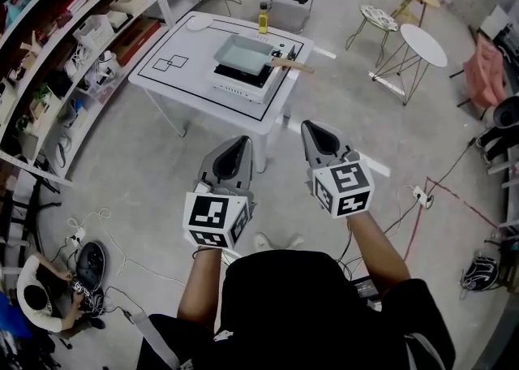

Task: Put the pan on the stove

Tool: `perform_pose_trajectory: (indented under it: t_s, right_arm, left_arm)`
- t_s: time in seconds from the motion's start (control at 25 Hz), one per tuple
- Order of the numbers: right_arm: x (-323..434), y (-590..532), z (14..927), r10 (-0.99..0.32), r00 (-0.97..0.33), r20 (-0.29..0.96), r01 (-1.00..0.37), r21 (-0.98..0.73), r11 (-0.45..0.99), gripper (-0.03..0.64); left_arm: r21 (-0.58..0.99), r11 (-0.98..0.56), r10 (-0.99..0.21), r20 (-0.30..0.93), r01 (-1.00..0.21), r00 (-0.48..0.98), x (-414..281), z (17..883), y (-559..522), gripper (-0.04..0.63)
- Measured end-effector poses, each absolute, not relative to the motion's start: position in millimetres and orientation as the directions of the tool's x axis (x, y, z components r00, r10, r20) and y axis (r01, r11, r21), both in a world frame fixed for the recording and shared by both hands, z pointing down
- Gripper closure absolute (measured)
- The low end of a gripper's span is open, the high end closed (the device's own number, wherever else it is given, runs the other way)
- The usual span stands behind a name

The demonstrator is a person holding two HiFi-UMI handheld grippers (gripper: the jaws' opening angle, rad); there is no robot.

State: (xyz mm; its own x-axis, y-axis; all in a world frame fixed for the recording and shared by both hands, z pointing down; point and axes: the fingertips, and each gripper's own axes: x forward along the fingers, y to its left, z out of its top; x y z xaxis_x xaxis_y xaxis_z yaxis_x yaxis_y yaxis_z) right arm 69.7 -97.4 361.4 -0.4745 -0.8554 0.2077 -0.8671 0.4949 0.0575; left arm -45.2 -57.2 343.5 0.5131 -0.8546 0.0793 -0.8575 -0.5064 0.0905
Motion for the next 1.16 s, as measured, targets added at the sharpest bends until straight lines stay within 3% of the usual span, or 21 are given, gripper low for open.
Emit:
perform_pose_trajectory:
  t_s: [1.16]
  right_arm:
    - [112,-89,367,-0.846,-0.480,0.230,-0.860,0.063,0.506,0.614]
  left_arm:
    - [0.200,-0.452,-0.877,0.079,-0.869,0.474,-13,345,-47,0.586]
